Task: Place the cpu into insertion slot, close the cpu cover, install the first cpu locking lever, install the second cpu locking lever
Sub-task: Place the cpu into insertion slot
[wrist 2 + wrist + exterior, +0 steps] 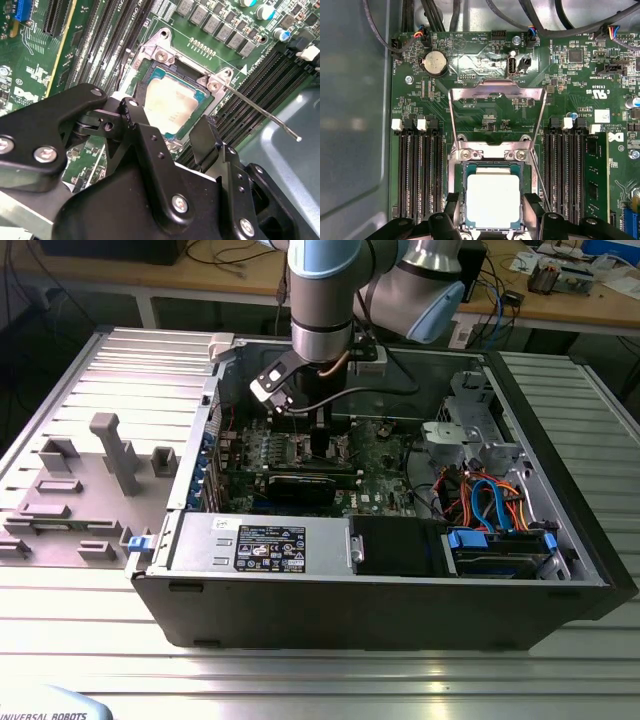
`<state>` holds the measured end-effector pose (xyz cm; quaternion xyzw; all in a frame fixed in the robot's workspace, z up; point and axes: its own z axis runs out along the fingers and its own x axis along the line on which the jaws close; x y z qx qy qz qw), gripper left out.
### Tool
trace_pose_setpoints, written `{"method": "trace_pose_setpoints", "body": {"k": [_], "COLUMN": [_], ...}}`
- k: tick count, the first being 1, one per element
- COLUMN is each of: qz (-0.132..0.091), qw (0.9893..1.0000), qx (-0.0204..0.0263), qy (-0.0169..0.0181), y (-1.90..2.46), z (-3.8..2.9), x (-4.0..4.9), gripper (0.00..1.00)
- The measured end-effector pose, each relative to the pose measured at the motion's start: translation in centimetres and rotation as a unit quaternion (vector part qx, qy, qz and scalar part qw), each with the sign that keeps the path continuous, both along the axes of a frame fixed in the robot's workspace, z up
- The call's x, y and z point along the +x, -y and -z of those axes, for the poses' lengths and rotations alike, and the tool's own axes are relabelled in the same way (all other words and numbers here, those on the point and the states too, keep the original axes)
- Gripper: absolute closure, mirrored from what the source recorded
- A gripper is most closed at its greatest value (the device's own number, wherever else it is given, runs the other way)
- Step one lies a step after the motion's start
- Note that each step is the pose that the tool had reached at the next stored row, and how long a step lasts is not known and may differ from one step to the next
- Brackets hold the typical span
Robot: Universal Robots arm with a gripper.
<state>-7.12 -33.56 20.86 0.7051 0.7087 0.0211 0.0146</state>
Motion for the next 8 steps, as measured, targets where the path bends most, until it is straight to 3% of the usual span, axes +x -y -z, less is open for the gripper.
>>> {"method": "trace_pose_setpoints", "body": {"k": [8], "qz": [0.000], "qw": [1.0000], "qx": [0.0000], "qy": [-0.0001], "y": [0.00], "z": [-0.32], "x": [0.00], "gripper": [0.38]}}
